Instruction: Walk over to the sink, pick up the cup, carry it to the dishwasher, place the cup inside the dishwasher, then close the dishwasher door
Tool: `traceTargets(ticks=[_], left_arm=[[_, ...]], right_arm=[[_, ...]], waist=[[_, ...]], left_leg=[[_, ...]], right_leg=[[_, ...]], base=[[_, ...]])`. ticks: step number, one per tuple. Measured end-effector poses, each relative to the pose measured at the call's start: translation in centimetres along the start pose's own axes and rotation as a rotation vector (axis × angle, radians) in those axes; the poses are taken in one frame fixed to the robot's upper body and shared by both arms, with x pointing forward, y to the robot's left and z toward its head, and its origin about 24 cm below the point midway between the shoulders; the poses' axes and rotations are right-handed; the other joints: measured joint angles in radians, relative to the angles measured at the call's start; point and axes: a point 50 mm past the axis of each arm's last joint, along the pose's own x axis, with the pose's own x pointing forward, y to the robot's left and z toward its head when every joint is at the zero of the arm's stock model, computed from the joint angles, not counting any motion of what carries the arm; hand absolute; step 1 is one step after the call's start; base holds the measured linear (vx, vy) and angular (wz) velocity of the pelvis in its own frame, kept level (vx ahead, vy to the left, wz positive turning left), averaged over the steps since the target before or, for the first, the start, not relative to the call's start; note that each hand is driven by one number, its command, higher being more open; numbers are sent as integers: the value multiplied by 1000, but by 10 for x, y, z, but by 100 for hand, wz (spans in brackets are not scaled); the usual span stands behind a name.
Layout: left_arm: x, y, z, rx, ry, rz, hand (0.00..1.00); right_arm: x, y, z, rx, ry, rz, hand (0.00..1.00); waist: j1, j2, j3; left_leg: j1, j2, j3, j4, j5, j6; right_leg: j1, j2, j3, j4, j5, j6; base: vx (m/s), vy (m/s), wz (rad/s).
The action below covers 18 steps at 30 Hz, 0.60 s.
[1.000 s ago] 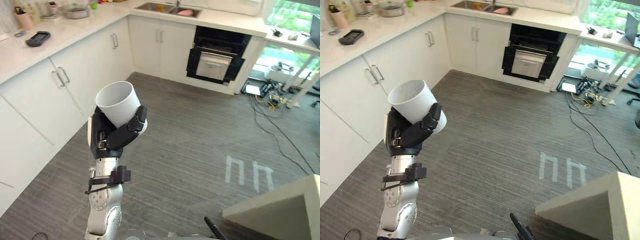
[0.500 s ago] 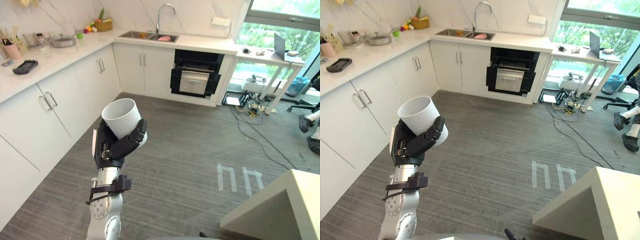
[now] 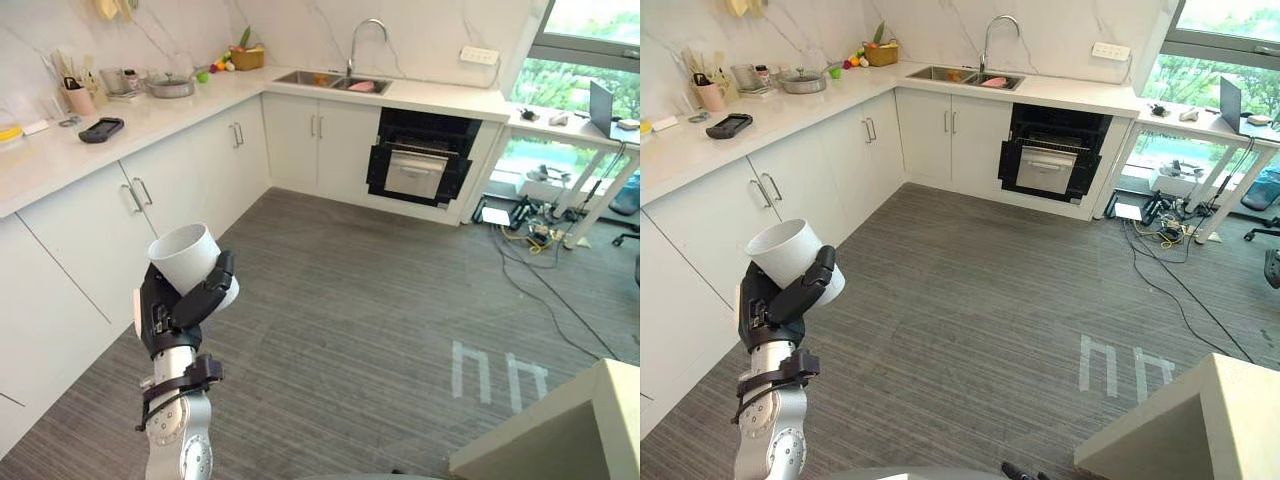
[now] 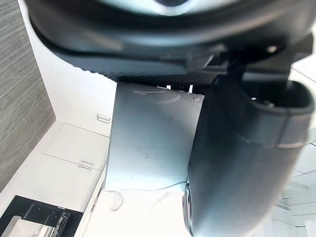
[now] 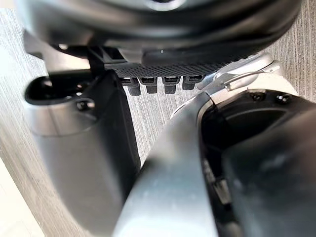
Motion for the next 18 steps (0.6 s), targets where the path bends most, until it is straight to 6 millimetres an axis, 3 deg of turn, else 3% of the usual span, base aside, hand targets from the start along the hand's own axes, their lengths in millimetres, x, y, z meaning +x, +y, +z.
traceTargets(ticks=[3, 5, 6, 7, 8, 9, 10, 12, 13, 15, 16, 17, 18], left_arm=[[-1, 3, 2, 7, 4, 9, 0], [-2, 5, 5, 6, -8, 21, 0], [-3, 6, 8, 3, -18, 31, 0], [-6, 9, 12, -7, -39, 58, 0], [-6, 9, 14, -13, -49, 65, 0], [-7, 7, 14, -25, -51, 66, 0], [-8, 5, 13, -34, -47, 64, 0], [-8, 4, 12, -57, -45, 73, 0], [-10, 4, 11, -64, -39, 74, 0], [-10, 4, 11, -63, -43, 59, 0], [-10, 2, 11, -68, -45, 48, 0], [-10, 1, 11, -73, -45, 44, 0], [-11, 0, 10, -80, -44, 41, 0]], right_arm=[[0, 1, 2, -14, -10, 4, 100], [1, 2, 5, -37, -17, 10, 100], [1, 1, 9, -48, -21, 15, 100], [1, -1, 14, -58, -31, 22, 100], [1, -1, 16, -59, -36, 25, 100], [2, -1, 21, -65, -48, 30, 100], [2, -2, 22, -66, -46, 30, 100], [2, -1, 26, -75, -60, 38, 100], [2, -2, 31, -87, -69, 34, 100], [1, -4, 33, -94, -72, 31, 100], [1, -6, 33, -93, -71, 31, 100], [0, -7, 32, -90, -71, 28, 100], [-1, -9, 31, -91, -67, 23, 100]], waist=[[-1, 0, 5], [-2, 3, 16], [-2, 13, 28], [-2, 39, 56], [-1, 46, 69], [-8, 57, 80], [-7, 61, 88], [1, 55, 131], [3, 51, 145], [9, 55, 151], [16, 60, 154], [16, 62, 155], [21, 62, 158]], left_leg=[[-8, -3, 2, 13, -9, 2], [-63, -3, 4, 121, -84, -1], [-102, 6, 6, 214, -143, -3], [-142, 43, 17, 354, -202, -5], [-168, 56, 26, 436, -220, -2], [-258, 86, 90, 630, -235, 11], [-322, 110, 129, 763, -211, 23], [-352, 121, 164, 859, -225, 22], [-367, 80, 188, 808, -284, 28], [-394, 26, 204, 688, -278, 33], [-417, -12, 202, 527, -223, 40], [-423, -19, 198, 458, -185, 39], [-429, -23, 197, 410, -92, 45]], right_leg=[[1, -1, -1, -3, 0, 0], [-1, 0, 0, 0, -9, -9], [0, 8, 0, 8, -16, -14], [20, 37, 4, 20, -35, -28], [31, 41, 6, 20, -42, -32], [37, 51, -17, 34, -59, -42], [45, 49, -32, 56, -78, -48], [90, 34, -38, 70, -103, -48], [109, -1, -50, 81, -127, -35], [118, -38, -58, 84, -148, -15], [135, -65, -66, 76, -166, 12], [148, -72, -71, 70, -175, 23], [173, -83, -76, 62, -190, 42]], base=[[-22, 2, 1], [0, 0, 0], [52, -2, -8], [48, -7, -5], [59, 37, 18], [37, 39, 41], [107, 40, 45], [178, 32, 27], [184, 81, 23], [207, 123, 16], [259, 169, 10], [287, 191, 9], [283, 214, 3]])
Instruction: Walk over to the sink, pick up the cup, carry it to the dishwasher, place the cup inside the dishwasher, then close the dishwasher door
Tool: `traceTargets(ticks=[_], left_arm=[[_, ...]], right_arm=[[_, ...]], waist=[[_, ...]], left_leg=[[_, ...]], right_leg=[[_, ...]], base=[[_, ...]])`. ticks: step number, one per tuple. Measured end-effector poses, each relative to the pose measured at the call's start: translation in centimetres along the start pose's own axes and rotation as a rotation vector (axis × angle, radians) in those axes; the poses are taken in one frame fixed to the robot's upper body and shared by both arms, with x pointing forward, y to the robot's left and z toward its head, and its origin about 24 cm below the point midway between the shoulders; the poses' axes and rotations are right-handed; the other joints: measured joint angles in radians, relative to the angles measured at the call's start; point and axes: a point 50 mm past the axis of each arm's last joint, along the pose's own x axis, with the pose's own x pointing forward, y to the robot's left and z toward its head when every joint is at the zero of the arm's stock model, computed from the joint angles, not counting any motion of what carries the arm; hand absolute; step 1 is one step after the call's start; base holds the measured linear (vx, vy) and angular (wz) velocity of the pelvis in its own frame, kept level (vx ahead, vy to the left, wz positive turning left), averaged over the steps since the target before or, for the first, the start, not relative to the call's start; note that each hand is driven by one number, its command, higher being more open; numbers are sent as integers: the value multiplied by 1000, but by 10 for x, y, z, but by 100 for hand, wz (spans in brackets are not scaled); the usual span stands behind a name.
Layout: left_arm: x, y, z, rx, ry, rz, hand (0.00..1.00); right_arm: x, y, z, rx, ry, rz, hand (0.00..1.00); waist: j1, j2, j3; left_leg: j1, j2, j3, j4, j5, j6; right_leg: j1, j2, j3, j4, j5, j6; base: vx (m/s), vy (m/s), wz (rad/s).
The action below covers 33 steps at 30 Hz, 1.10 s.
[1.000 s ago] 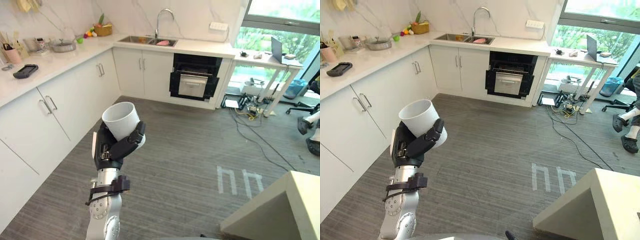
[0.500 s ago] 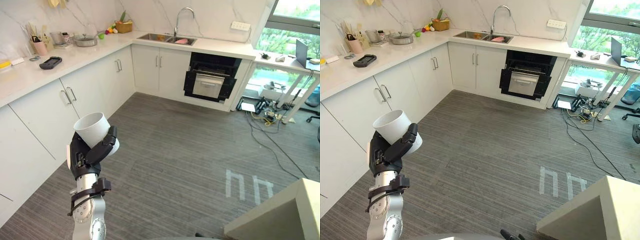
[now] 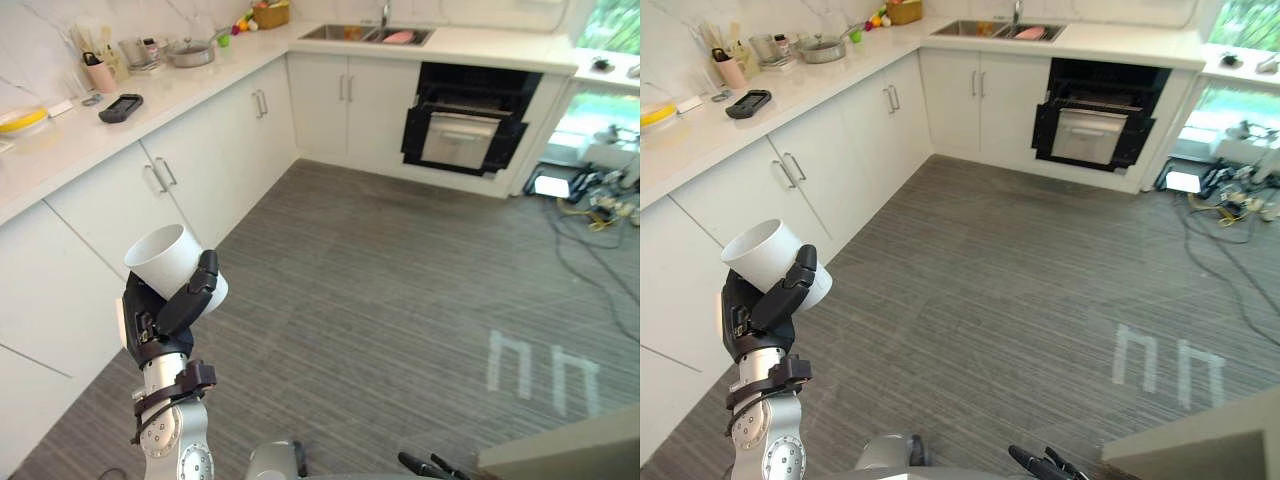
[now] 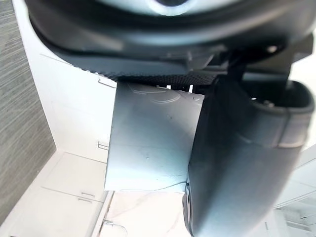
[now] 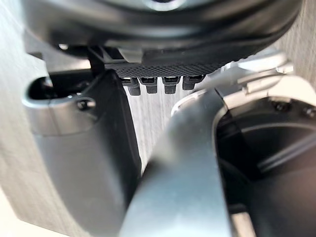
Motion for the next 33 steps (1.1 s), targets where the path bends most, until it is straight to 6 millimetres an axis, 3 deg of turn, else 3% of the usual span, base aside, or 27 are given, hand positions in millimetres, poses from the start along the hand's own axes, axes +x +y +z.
traceTargets(ticks=[1, 3, 5, 8, 9, 10, 11, 12, 13, 14, 17, 18, 19, 20, 21, 22, 23, 24, 25, 27, 30, 32, 33], left_arm=[[-1, -1, -1, -11, 2, 5, 0], [0, -4, -3, -30, 0, 6, 0], [-2, -1, -10, -33, 31, 7, 0], [-1, -7, -19, -64, 81, -43, 0], [2, -15, -19, -74, 86, -87, 0], [3, -24, -19, -77, 92, -133, 0], [4, -28, -17, -77, 93, -158, 0], [3, -39, -14, -87, 88, -213, 0], [3, -45, -15, -92, 91, -247, 0], [2, -48, -16, -98, 97, -261, 0], [0, -54, -18, -101, 89, -282, 0], [1, -54, -21, -100, 92, -278, 0], [3, -54, -26, -95, 109, -275, 0], [6, -54, -31, -84, 124, -277, 0], [7, -54, -32, -78, 131, -281, 0], [7, -50, -36, -57, 150, -284, 0], [7, -50, -40, -52, 164, -287, 0], [8, -49, -41, -48, 170, -287, 0], [11, -47, -41, -32, 168, -294, 0], [11, -46, -42, -35, 168, -291, 0], [8, -49, -41, -47, 165, -319, 0], [4, -52, -38, -65, 159, -321, 0], [0, -56, -37, -80, 161, -332, 0]], right_arm=[[-1, -2, -2, -2, 5, -6, 100], [-2, -3, -3, 2, 2, -20, 100], [-2, -5, -5, 1, 9, -27, 100], [-4, -6, -9, 32, 5, -42, 100], [-4, -7, -8, 58, -14, -47, 100], [-3, -5, -4, 63, -38, -40, 100], [-3, -5, -1, 64, -58, -35, 100], [-4, -6, 5, 73, -104, -27, 100], [-6, -6, 8, 74, -138, -16, 100], [-6, -6, 7, 70, -142, -13, 100], [-4, 7, -5, 144, -146, 23, 100], [-3, 10, -3, 158, -164, 31, 100], [-1, 14, 2, 159, -190, 49, 100], [2, 21, 6, 153, -200, 74, 100], [3, 24, 7, 152, -199, 83, 100], [5, 29, 5, 149, -186, 91, 100], [7, 30, 7, 138, -180, 95, 100], [8, 31, 14, 128, -182, 102, 100], [13, 34, 24, 106, -171, 107, 100], [13, 34, 22, 101, -132, 95, 100], [13, 29, 20, 117, -73, 32, 100], [11, 20, 23, 103, -59, -19, 100], [10, 19, 20, 113, -50, -50, 100]], waist=[[7, -6, 1], [7, -10, 4], [8, -19, -2], [4, -46, -28], [4, -64, -40], [4, -86, -52], [1, -92, -57], [-25, -88, -57], [-31, -83, -59], [-35, -73, -64], [-54, -49, -56], [-58, -40, -50], [-72, -26, -39], [-82, -24, -31], [-83, -27, -27], [-85, -36, -22], [-86, -33, -18], [-79, -16, -9], [-72, -15, 11], [-77, -15, 11], [-77, 1, 11], [-72, 24, 5], [-58, 35, -1]], left_leg=[[-3, -18, 6, 31, 72, 46], [-47, -39, 14, 173, -49, 104], [-47, -53, 30, 256, -133, 124], [26, -106, 45, 290, -229, 159], [74, -142, 49, 269, -252, 171], [137, -188, 46, 216, -263, 179], [174, -211, 35, 182, -264, 182], [246, -236, 1, 119, -260, 200], [322, -240, -35, 51, -253, 204], [361, -236, -52, 12, -244, 203], [518, -196, -105, -145, -227, 184], [538, -179, -108, -161, -231, 174], [569, -143, -111, -177, -245, 150], [597, -108, -106, -182, -262, 119], [614, -94, -103, -183, -271, 103], [666, -76, -104, -189, -282, 86], [688, -67, -110, -184, -283, 84], [687, -51, -107, -169, -278, 80], [682, -48, -102, -130, -236, 64], [689, -42, -88, -88, -186, 65], [653, 7, -91, 170, -116, 50], [517, 46, -130, 488, 50, -49], [385, 73, -160, 734, 75, -61]], right_leg=[[23, -22, -2, 1, -28, 26], [35, -52, 4, 28, -45, 43], [45, -87, 29, 74, -44, 46], [22, -154, 35, 290, -29, 81], [-34, -198, 41, 460, 3, 98], [-112, -255, 56, 656, 102, 86], [-152, -282, 58, 743, 190, 56], [-229, -297, 63, 930, 205, 8], [-306, -270, 57, 1056, 150, -53], [-338, -246, 45, 1085, 122, -67], [-533, -107, -40, 970, -21, -74], [-562, -75, -62, 910, -38, -76], [-609, -8, -102, 763, -42, -80], [-639, 57, -120, 571, -9, -72], [-644, 88, -118, 459, 34, -74], [-620, 141, -92, 248, 271, -101], [-587, 167, -91, 218, 329, -206], [-579, 184, -89, 224, 319, -210], [-580, 188, -78, 273, 265, -241], [-561, 192, -82, 309, 207, -247], [-462, 240, -76, 315, 116, -244], [-397, 287, -52, 286, 78, -233], [-355, 311, -36, 259, 66, -238]], base=[[392, 289, 4], [526, 324, 5], [462, 257, -4], [468, 230, 6], [480, 245, 16], [474, 237, 20], [442, 183, 44], [423, 147, 62], [419, 132, 68], [431, 104, 61], [546, 0, 38], [411, -62, 9], [518, -92, 15], [527, -106, 16], [704, -181, 15], [635, -171, 7], [650, -173, -6], [572, -152, -27], [630, -173, -27], [547, -148, -4], [430, -91, -10], [335, -37, -30], [353, -6, -38]])
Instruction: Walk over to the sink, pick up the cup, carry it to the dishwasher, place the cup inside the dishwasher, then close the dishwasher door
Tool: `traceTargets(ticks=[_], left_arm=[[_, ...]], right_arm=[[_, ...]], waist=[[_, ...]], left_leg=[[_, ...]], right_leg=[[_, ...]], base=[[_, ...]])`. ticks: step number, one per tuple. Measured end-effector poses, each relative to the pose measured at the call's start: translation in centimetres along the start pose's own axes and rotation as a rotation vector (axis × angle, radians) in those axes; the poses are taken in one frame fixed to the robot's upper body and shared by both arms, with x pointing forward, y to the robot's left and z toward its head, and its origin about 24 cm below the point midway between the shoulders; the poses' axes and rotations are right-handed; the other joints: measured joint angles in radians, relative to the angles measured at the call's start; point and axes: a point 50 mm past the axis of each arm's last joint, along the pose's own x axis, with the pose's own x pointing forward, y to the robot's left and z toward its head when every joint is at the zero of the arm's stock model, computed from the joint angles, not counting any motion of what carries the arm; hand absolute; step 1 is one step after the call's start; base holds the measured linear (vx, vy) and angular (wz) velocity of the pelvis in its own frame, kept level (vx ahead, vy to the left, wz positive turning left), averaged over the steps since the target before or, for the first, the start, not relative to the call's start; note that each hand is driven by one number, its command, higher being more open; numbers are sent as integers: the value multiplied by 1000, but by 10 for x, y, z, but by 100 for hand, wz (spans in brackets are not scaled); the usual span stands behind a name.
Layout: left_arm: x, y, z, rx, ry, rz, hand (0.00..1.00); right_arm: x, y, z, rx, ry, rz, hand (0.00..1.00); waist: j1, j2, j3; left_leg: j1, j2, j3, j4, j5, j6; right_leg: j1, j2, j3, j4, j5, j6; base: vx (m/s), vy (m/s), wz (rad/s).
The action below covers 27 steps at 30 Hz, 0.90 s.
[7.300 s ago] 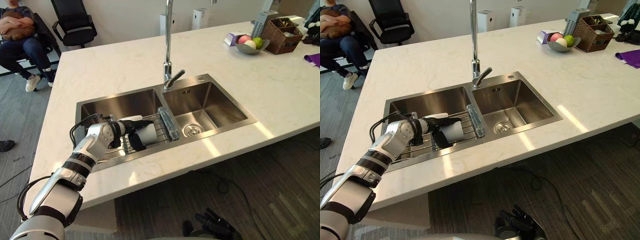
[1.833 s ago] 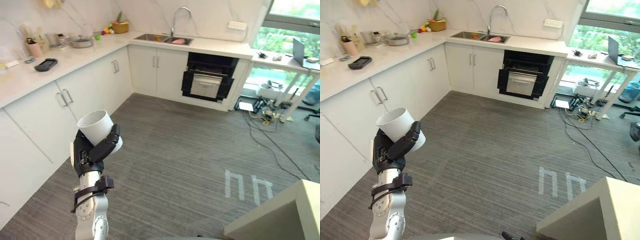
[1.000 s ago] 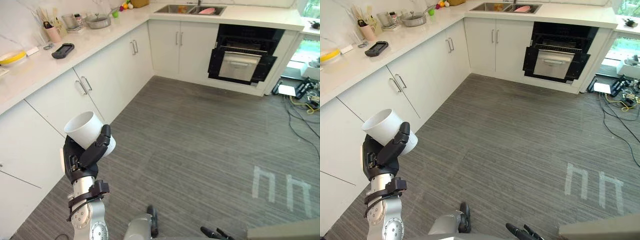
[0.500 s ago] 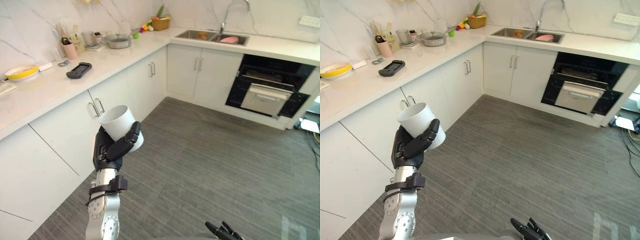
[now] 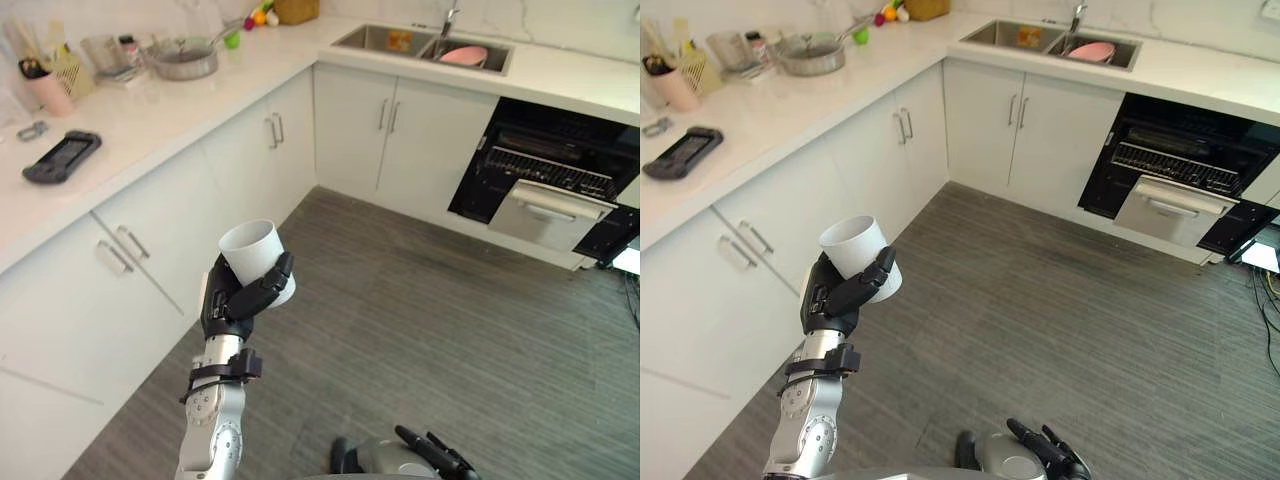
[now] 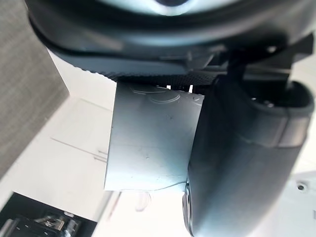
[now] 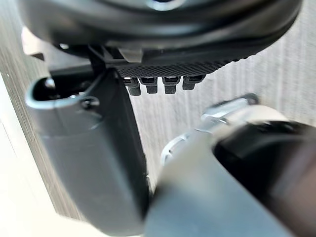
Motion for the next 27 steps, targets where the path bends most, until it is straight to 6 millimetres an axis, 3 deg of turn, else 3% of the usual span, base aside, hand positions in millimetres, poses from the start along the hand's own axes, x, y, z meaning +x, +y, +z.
traceTargets(ticks=[1, 3, 5, 6, 7, 8, 9, 11, 12, 13, 15, 16, 17, 18, 19, 20, 21, 22, 23, 24, 26, 27], left_arm=[[-4, -6, -2, -12, 10, -26, 0], [-11, -8, -7, -19, 39, -34, 0], [-13, -6, -7, -4, 50, -52, 0], [-12, -5, -5, 5, 47, -60, 0], [-10, -5, -3, 9, 36, -75, 0], [-10, -6, -1, 7, 29, -81, 0], [-8, -9, 2, 4, 14, -100, 0], [-8, -9, 3, 9, 11, -116, 0], [-7, -9, 3, 15, 13, -124, 0], [-2, -12, 4, 20, 4, -152, 0], [-4, -9, 4, 28, 10, -156, 0], [-6, -7, 4, 29, 19, -171, 0], [-9, -9, 3, 15, 22, -196, 0], [-10, -8, 3, 20, 23, -208, 0], [-11, -5, 4, 34, 27, -213, 0], [-11, -7, 5, 22, 19, -216, 0], [-11, -8, 4, 14, 13, -212, 0], [-11, -8, 4, 9, 6, -194, 0], [-11, -7, 5, 9, 3, -188, 0], [-9, -8, 7, 12, -12, -187, 0], [-8, -8, 7, 15, -14, -188, 0], [-8, -8, 6, 18, -10, -188, 0]], right_arm=[[-2, -7, -2, -13, -6, -54, 100], [-5, -12, -5, -45, -31, -115, 100], [-6, -13, -4, -33, -77, -168, 100], [-6, -13, 0, -13, -103, -181, 100], [-7, -12, 12, 12, -179, -181, 100], [-8, -13, 19, 14, -215, -176, 100], [-8, -11, 33, 37, -288, -154, 100], [-8, -2, 50, 54, -398, -113, 100], [-8, 3, 52, 71, -422, -99, 100], [-9, 16, 63, 85, -488, -64, 100], [-10, 32, 69, 101, -531, -24, 100], [-14, 41, 74, 127, -587, -4, 100], [-21, 38, 77, 150, -655, -9, 100], [-21, 42, 75, 167, -668, -7, 100], [-26, 45, 77, 186, -721, -13, 100], [-31, 46, 86, 198, -783, -17, 100], [-35, 47, 92, 194, -815, -11, 100], [-43, 50, 103, 174, -879, 16, 100], [-46, 53, 107, 169, -906, 33, 100], [-55, 60, 118, 156, -967, 80, 100], [-64, 64, 124, 146, -1015, 117, 100], [-72, 67, 126, 146, -1053, 137, 100]], waist=[[15, -2, 5], [33, -16, 9], [38, -16, 4], [36, -19, 2], [37, -23, 0], [36, -24, -1], [37, -26, -1], [56, -35, -26], [46, -57, -33], [34, -85, -25], [36, -102, -22], [38, -112, -23], [28, -103, -32], [31, -135, -46], [30, -162, -68], [23, -157, -60], [22, -151, -56], [13, -132, -54], [2, -121, -52], [-26, -98, -37], [-40, -96, -33], [-42, -96, -32]], left_leg=[[-114, 20, 3, 173, -38, 46], [-263, 21, 17, 243, -105, 127], [-366, 10, 43, 119, -170, 132], [-388, 4, 67, -17, -208, 130], [-378, -35, 84, -347, -234, 123], [-363, -63, 68, -499, -223, 113], [-337, -121, -1, -756, -117, 100], [-281, -180, -94, -923, 73, 105], [-267, -195, -85, -924, 78, 119], [-268, -212, -72, -862, 30, 151], [-282, -203, -45, -707, -44, 157], [-286, -231, -11, -650, -103, 125], [-228, -237, 3, -735, -92, 194], [-201, -260, 27, -725, -114, 201], [-161, -294, 29, -738, -143, 218], [-93, -303, 34, -789, -155, 234], [-60, -302, 45, -821, -155, 241], [-20, -292, 68, -857, -155, 240], [-1, -282, 71, -871, -155, 240], [45, -246, 75, -908, -156, 238], [71, -213, 85, -934, -157, 235], [93, -186, 99, -947, -173, 214]], right_leg=[[55, 14, 25, -27, -17, -14], [133, 9, 72, -77, -33, -25], [193, -6, 126, -127, -32, -29], [216, -17, 157, -145, -24, -6], [246, -42, 213, -169, -32, 17], [252, -53, 238, -171, -39, 28], [261, -71, 294, -171, -52, 51], [265, -98, 407, -152, -81, 94], [263, -120, 424, -140, -98, 104], [262, -134, 454, -84, -99, 124], [267, -126, 471, 10, -79, 156], [278, -125, 443, 109, -74, 164], [265, -119, 378, 257, -79, 175], [238, -146, 366, 359, -81, 178], [154, -193, 319, 548, 4, 247], [85, -251, 241, 690, 169, 199], [44, -285, 205, 757, 173, 149], [-37, -336, 154, 842, 97, 114], [-69, -342, 135, 846, 62, 118], [-127, -330, 105, 787, -9, 154], [-165, -299, 77, 636, -43, 187], [-167, -275, 43, 462, -45, 190]], base=[[329, -5, -37], [290, -19, -57], [354, -10, -69], [402, 30, -89], [354, 58, -96], [581, 167, -120], [512, 191, -114], [540, 249, -125], [634, 258, -65], [580, 198, -20], [443, 151, -31], [158, 141, -24], [78, 149, -20], [95, 114, -12], [228, 88, -21], [283, 74, -26], [296, 117, -51], [223, 111, -50], [366, 131, -46], [315, 71, -20], [280, 6, -23], [394, -78, -55]])
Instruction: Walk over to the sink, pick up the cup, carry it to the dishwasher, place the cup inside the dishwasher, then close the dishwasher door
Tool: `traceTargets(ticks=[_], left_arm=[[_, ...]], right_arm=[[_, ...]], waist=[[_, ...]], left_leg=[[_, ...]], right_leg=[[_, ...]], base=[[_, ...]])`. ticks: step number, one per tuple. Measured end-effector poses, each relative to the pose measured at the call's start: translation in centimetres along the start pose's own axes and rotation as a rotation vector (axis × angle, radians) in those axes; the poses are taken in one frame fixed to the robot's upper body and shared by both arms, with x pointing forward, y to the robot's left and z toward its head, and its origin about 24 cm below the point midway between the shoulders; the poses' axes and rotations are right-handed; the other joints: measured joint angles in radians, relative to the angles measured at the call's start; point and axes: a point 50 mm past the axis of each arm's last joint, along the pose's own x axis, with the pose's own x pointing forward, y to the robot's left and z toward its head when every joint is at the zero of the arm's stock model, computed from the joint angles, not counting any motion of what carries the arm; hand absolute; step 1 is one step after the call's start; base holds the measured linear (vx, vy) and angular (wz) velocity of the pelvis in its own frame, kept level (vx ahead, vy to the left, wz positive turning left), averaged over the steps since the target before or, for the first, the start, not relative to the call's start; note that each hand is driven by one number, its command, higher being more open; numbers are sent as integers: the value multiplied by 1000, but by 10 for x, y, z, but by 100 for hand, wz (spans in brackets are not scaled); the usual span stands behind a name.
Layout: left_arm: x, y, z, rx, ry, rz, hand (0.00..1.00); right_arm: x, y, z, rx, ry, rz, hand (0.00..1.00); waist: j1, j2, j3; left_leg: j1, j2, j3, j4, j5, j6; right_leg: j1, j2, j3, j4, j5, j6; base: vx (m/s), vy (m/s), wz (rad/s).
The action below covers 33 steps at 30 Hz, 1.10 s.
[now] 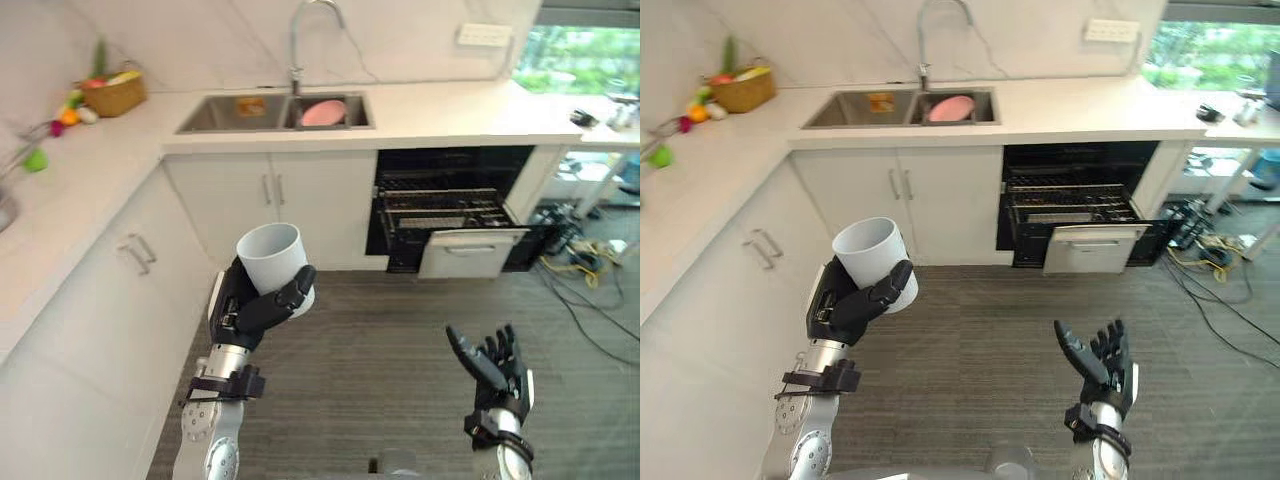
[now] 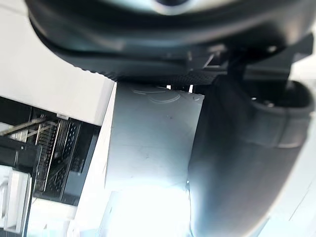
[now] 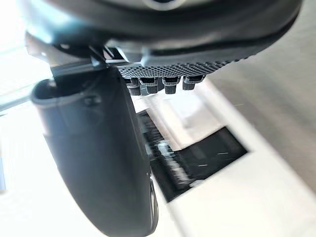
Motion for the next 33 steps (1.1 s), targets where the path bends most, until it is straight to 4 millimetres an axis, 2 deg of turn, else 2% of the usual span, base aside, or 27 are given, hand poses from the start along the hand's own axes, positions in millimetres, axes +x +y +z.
traceTargets(ticks=[1, 2, 4, 5, 6, 7, 9, 10, 11, 12, 13, 14, 16, 17, 19, 20, 21, 23, 24, 25, 27, 28, 30, 31, 32, 33], left_arm=[[-1, 2, 0, 7, 4, 6, 0], [-2, 4, 0, 13, 8, 11, 0], [-5, 8, -1, 7, 18, 26, 0], [-8, 9, -3, 4, 30, 29, 0], [-8, 8, -6, -5, 38, 28, 0], [-9, 6, -7, -11, 39, 16, 0], [-8, 4, -8, -13, 38, 9, 0], [-8, 2, -9, -20, 39, 10, 0], [-10, 2, -10, -23, 40, 14, 0], [-10, 2, -10, -26, 41, 18, 0], [-11, 0, -10, -35, 36, 27, 0], [-14, -1, -11, -48, 31, 41, 0], [-24, 2, -14, -41, 52, 77, 0], [-28, 3, -15, -35, 63, 88, 0], [-36, 9, -17, -31, 78, 125, 0], [-36, 10, -16, -30, 74, 135, 0], [-35, 14, -13, -27, 52, 161, 0], [-34, 14, -13, -28, 44, 166, 0], [-34, 13, -13, -32, 41, 166, 0], [-33, 13, -13, -36, 38, 166, 0], [-34, 13, -13, -33, 37, 168, 0], [-34, 13, -12, -29, 25, 167, 0], [-33, 15, -11, -19, 23, 161, 0], [-30, 15, -9, -13, 9, 150, 0], [-28, 15, -8, -13, 2, 146, 0], [-27, 16, -7, -8, -3, 145, 0]], right_arm=[[1, 5, 6, 6, -33, 28, 100], [1, 7, 9, 7, -44, 43, 100], [0, 10, 14, 4, -66, 70, 100], [-3, 7, 15, -7, -64, 70, 100], [-4, 5, 15, -14, -59, 69, 100], [-5, 8, 13, -13, -50, 82, 100], [-5, 14, 13, -6, -49, 105, 100], [-4, 21, 15, 0, -49, 138, 100], [-4, 23, 15, -6, -46, 161, 100], [-4, 24, 16, -12, -45, 174, 100], [-3, 24, 19, -28, -45, 200, 100], [-3, 25, 23, -46, -48, 235, 100], [-3, 25, 24, -56, -46, 272, 100], [-4, 25, 23, -58, -42, 283, 100], [-5, 22, 23, -76, -30, 322, 100], [-5, 22, 23, -82, -25, 336, 100], [-3, 22, 25, -102, -15, 378, 100], [-2, 22, 25, -112, -9, 395, 100], [-1, 20, 25, -122, -1, 397, 100], [0, 18, 26, -138, 13, 401, 100], [-1, 17, 24, -159, 24, 404, 100], [-2, 17, 22, -178, 35, 407, 100], [-4, 17, 13, -159, 69, 395, 100], [-5, 18, 11, -150, 72, 395, 100], [-5, 19, 11, -146, 71, 402, 100], [-4, 20, 12, -146, 67, 408, 100]], waist=[[9, -1, 6], [14, -2, 9], [27, -21, 16], [23, -16, 19], [24, -4, 19], [31, 1, 19], [30, 1, 19], [31, 2, 20], [33, 4, 18], [36, 9, 15], [47, 28, 5], [53, 50, -6], [56, 62, -12], [61, 58, -12], [82, 54, -18], [86, 52, -19], [97, 49, -21], [93, 44, -24], [88, 40, -28], [83, 39, -29], [84, 42, -31], [91, 41, -33], [93, 4, -48], [91, -7, -45], [87, -6, -44], [83, -6, -44]], left_leg=[[32, 21, 28, -6, -28, -15], [51, 27, 42, -6, -43, -20], [117, 33, 75, -2, -93, -35], [148, 45, 73, 10, -131, -62], [153, 60, 75, 22, -142, -68], [152, 82, 75, 50, -145, -70], [156, 97, 77, 85, -145, -71], [147, 111, 82, 170, -146, -72], [120, 129, 83, 274, -145, -72], [89, 147, 82, 364, -140, -79], [1, 194, 73, 582, -96, -105], [-109, 236, 46, 801, -26, -132], [-229, 267, 39, 1012, -40, -121], [-253, 267, 47, 1024, -52, -119], [-314, 270, 99, 914, -117, -122], [-321, 269, 114, 854, -126, -126], [-330, 241, 142, 623, -139, -128], [-332, 194, 137, 429, -131, -127], [-329, 152, 118, 271, -84, -125], [-327, 92, 76, 65, 51, -121], [-322, 67, 48, -42, 190, -124], [-304, 59, 37, -102, 331, -96], [-270, 28, 51, -119, 320, -69], [-250, 22, 51, -131, 308, -60], [-220, 23, 46, -147, 299, -56], [-206, 18, 48, -147, 286, -55]], right_leg=[[2, 19, -37, -157, 1, -1], [2, 26, -52, -227, 9, -7], [5, 36, -77, -399, 107, -22], [33, 48, -96, -406, 181, -106], [42, 64, -98, -405, 174, -123], [45, 87, -89, -390, 140, -138], [54, 103, -88, -374, 100, -146], [82, 119, -84, -374, 62, -147], [108, 131, -83, -388, 41, -163], [128, 142, -83, -400, 32, -164], [163, 167, -84, -427, 19, -171], [193, 194, -78, -448, 11, -178], [254, 217, -59, -492, 3, -187], [279, 217, -51, -512, 9, -179], [353, 210, -12, -581, 26, -180], [368, 206, -2, -592, 27, -177], [392, 184, 26, -613, 17, -155], [397, 159, 31, -617, 4, -131], [402, 139, 32, -620, -6, -114], [421, 115, 39, -633, -19, -91], [451, 109, 53, -647, -33, -67], [488, 107, 69, -659, -51, -38], [494, 69, 82, -639, -58, 4], [475, 57, 88, -577, -58, 45], [446, 32, 85, -495, -85, 67], [447, 5, 72, -491, -92, 65]], base=[[408, -97, -67], [419, -132, -85], [382, -158, -55], [340, -142, -17], [315, -151, -23], [274, -175, -25], [286, -199, -20], [259, -175, -15], [258, -169, -17], [222, -114, -19], [295, -112, -20], [310, -92, -19], [281, -47, -22], [316, -65, -34], [408, -83, -40], [503, -33, -50], [294, 3, -34], [270, 49, -13], [377, 133, 6], [313, 133, 2], [369, 175, -13], [350, 184, -19], [353, 161, -9], [376, 152, -7], [267, 122, -11], [210, 151, -16]])
